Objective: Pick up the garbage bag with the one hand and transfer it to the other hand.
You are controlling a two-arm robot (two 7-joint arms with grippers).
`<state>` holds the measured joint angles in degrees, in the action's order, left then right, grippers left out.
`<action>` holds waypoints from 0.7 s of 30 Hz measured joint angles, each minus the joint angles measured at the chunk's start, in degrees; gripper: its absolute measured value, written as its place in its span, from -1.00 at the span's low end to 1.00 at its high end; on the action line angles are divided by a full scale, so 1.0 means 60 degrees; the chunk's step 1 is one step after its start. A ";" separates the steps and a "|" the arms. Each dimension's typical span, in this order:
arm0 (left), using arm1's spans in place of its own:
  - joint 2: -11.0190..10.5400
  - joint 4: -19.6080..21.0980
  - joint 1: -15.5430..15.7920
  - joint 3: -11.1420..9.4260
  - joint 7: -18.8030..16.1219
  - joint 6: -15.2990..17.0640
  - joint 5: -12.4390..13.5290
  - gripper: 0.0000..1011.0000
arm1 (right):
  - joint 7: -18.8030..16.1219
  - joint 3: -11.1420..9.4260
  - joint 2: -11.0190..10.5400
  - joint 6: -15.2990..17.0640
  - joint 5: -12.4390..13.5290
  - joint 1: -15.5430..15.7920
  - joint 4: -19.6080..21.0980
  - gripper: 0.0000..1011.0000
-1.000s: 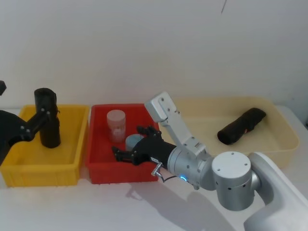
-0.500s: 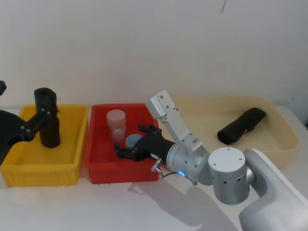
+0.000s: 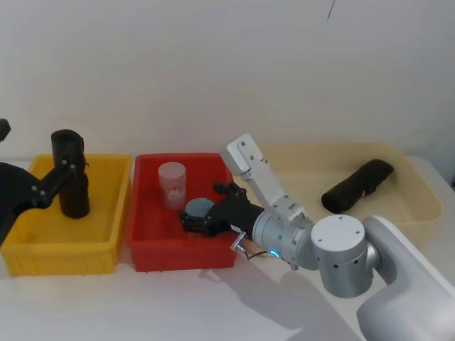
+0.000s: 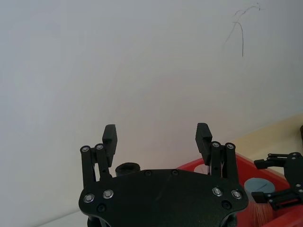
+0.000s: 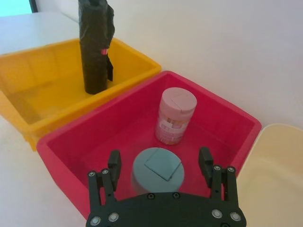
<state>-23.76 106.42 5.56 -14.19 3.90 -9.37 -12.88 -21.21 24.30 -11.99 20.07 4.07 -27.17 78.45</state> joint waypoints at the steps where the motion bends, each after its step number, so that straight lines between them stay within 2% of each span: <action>1: 0.0000 0.0000 0.0000 0.0000 0.0000 0.0000 0.0000 0.98 | 0.0000 0.0006 -0.0010 -0.0001 -0.0010 -0.0009 -0.0012 0.98; 12: 0.0000 -0.0002 0.0000 0.0000 0.0000 0.0000 -0.0001 0.98 | -0.0118 0.0088 -0.0126 0.0081 -0.0061 -0.0100 -0.0095 0.98; 21: 0.0000 -0.0001 0.0000 0.0000 0.0000 0.0000 -0.0001 0.98 | -0.0338 0.0148 -0.0158 0.0300 0.0093 -0.0138 -0.0098 0.98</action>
<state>-23.76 106.41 5.56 -14.19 3.90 -9.37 -12.88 -23.24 25.19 -12.94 21.87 4.63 -28.00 77.86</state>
